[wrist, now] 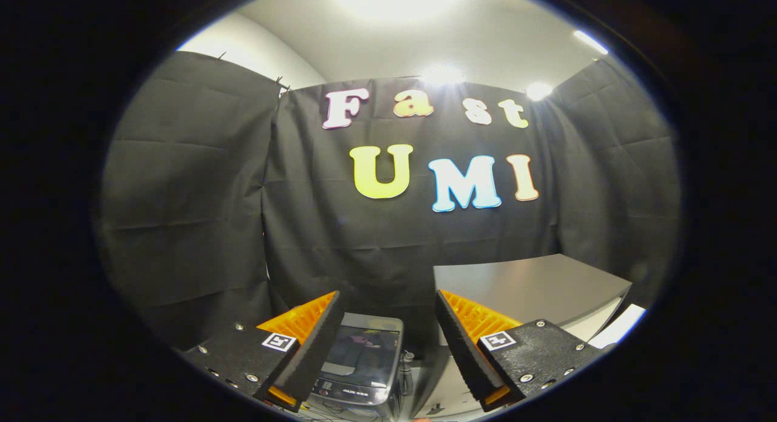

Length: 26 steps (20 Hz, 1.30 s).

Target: Put the clothes into the washing machine and then close the washing machine lid.

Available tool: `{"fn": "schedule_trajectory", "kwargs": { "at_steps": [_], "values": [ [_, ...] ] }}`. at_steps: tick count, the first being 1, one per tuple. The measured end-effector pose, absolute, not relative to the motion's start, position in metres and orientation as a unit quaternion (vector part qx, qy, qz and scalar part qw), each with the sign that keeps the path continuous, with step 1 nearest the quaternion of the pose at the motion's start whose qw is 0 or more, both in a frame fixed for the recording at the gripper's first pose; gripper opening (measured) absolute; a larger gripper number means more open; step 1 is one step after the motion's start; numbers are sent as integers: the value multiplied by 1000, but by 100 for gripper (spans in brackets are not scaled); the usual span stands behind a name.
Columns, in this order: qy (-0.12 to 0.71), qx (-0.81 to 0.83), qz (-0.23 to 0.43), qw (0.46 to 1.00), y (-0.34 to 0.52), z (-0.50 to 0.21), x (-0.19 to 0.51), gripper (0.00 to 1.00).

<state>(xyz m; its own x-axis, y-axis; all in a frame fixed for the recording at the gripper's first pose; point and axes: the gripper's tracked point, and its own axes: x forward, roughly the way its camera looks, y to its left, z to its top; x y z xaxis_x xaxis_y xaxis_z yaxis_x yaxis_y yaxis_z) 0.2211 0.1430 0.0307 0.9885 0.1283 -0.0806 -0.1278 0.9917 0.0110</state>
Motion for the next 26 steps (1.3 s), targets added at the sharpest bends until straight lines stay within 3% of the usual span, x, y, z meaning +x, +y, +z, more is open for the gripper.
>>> {"fn": "schedule_trajectory", "kwargs": {
  "at_steps": [12, 26],
  "values": [
    [12, -31, 13, 999, -19, 79, 112, 94],
    [3, -17, -36, 999, -122, 70, 29, 94]
  ]
}}
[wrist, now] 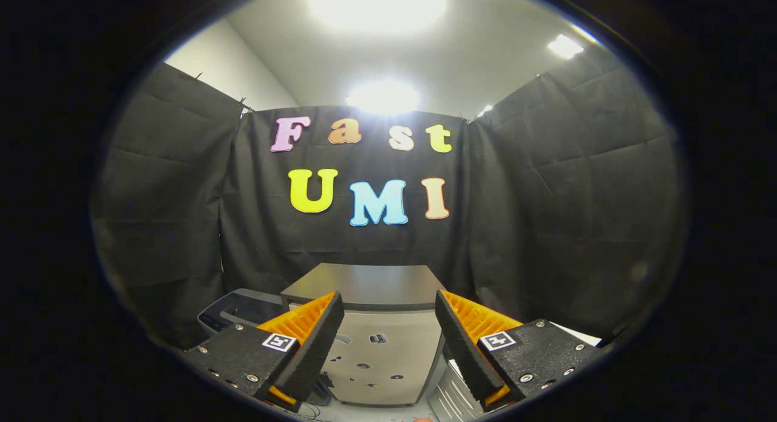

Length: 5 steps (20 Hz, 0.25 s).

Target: Put the clothes into the washing machine and then close the washing machine lid.

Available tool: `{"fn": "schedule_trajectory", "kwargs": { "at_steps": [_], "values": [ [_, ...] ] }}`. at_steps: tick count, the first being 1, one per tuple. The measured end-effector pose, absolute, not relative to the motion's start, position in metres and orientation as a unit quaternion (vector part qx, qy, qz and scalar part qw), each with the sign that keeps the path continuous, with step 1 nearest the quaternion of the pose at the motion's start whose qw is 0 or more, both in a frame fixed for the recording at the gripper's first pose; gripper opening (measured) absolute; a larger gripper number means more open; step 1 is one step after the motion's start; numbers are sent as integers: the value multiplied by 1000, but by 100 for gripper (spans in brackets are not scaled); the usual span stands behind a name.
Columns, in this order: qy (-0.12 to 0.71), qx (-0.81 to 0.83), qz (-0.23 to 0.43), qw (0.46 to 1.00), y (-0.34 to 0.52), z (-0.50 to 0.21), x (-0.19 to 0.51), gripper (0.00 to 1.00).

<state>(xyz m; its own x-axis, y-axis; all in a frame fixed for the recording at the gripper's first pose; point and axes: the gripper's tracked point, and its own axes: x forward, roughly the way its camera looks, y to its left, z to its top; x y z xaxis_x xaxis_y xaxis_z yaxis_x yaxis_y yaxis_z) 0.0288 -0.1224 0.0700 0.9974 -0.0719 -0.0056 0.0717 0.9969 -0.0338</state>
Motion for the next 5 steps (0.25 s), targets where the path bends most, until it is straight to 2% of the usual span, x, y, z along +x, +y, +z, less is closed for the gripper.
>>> {"fn": "schedule_trajectory", "kwargs": {
  "at_steps": [5],
  "values": [
    [4, -16, -30, 999, -125, 66, 18, 94]
  ]
}}
